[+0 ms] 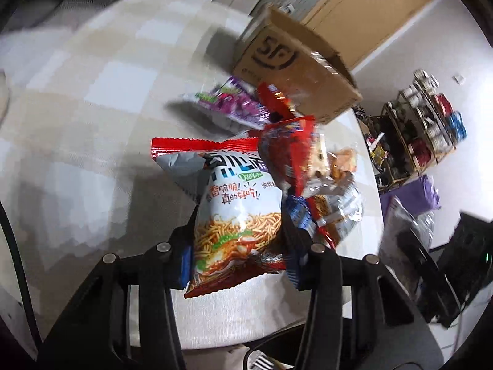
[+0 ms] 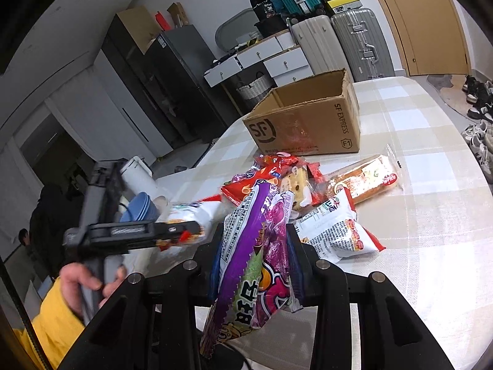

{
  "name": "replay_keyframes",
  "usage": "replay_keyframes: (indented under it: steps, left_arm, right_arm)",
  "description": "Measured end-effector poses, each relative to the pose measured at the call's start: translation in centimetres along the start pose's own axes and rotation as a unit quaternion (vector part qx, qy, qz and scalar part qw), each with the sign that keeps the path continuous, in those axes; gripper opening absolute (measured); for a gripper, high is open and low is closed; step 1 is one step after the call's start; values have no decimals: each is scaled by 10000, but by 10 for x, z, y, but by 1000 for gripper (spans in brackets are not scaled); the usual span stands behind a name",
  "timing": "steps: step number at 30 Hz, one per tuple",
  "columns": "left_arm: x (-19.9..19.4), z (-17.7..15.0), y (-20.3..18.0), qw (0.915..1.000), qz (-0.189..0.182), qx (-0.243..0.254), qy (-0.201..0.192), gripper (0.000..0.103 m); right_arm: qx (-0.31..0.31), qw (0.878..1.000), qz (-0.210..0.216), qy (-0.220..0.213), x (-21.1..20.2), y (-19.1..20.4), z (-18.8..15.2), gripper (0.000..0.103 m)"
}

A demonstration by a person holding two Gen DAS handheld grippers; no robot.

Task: Organize snacks
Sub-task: 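Lift the purple bag with the right gripper while the left gripper lifts the noodle bag toward the box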

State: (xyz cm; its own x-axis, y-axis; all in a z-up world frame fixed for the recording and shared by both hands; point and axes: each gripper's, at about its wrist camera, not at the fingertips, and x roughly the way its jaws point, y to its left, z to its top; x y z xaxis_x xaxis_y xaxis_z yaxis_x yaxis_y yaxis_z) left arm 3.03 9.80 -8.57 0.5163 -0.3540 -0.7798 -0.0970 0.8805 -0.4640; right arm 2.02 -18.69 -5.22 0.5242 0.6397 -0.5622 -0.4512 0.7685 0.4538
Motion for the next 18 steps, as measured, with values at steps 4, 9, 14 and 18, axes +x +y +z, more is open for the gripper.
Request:
replay_keyframes:
  steps: [4, 9, 14, 18]
  left_arm:
    - [-31, -12, -15, 9986, 14, 422, -316, 42]
    - [-63, -21, -33, 9952, -95, 727, -652, 43]
    - [-86, -22, -50, 9904, -125, 1043, -894, 43]
    - [-101, -14, -62, 9866, -97, 1244, -1052, 43]
  right_arm:
    - [73, 9999, -29, 84, 7, -1, -2, 36]
    - [134, 9999, -8, 97, 13, -1, -2, 36]
    - [192, 9998, 40, -48, 9, 0, 6, 36]
    - [114, 9996, 123, -242, -1, 6, 23, 36]
